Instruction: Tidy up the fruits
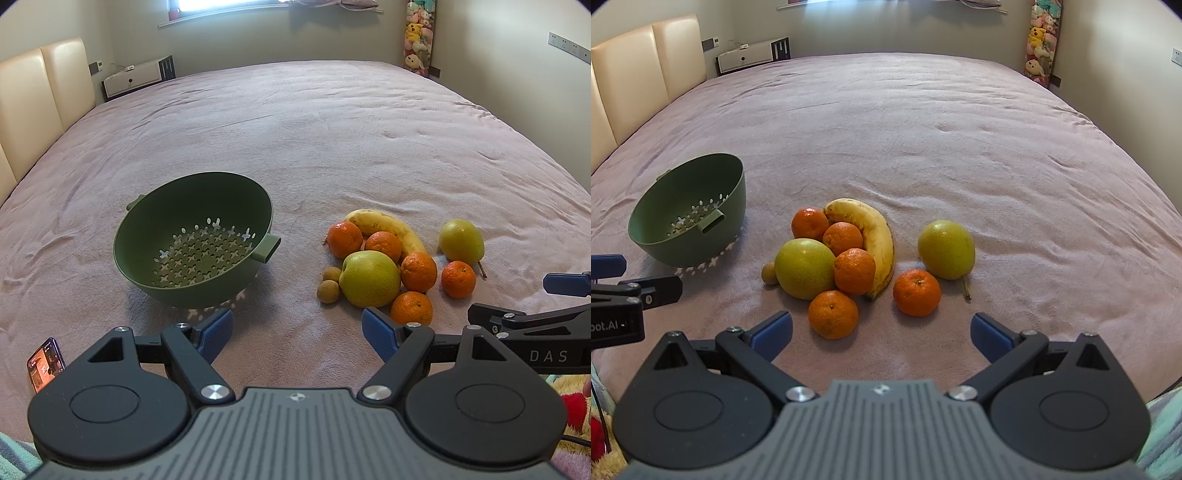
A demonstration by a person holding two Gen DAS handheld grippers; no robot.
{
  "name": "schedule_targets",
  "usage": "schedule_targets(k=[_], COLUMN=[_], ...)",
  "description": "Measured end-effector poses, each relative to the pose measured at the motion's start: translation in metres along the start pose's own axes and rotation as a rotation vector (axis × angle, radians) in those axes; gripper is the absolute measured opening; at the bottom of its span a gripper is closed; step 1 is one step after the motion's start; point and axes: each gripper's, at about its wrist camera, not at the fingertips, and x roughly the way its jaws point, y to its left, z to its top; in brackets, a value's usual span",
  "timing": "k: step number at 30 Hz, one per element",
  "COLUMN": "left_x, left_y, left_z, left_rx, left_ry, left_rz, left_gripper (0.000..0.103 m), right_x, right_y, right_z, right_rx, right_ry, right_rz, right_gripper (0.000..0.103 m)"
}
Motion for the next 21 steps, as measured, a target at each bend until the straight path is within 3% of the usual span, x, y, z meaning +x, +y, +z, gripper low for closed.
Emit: schedule_targets(k=[21], left_x=[0.0000], left_y=[0.0003], left_z=[0.0000], left_rx=[-0.002], left_ry=[0.000], left_rz=[0.000], left_gripper=[0.093], right_x=[0.0006], right_y=[-0.0018], right_z=[0.0005], right_rx=[0.011], right_ry=[0.002], right_rz=[0.002], right_gripper=[0.099])
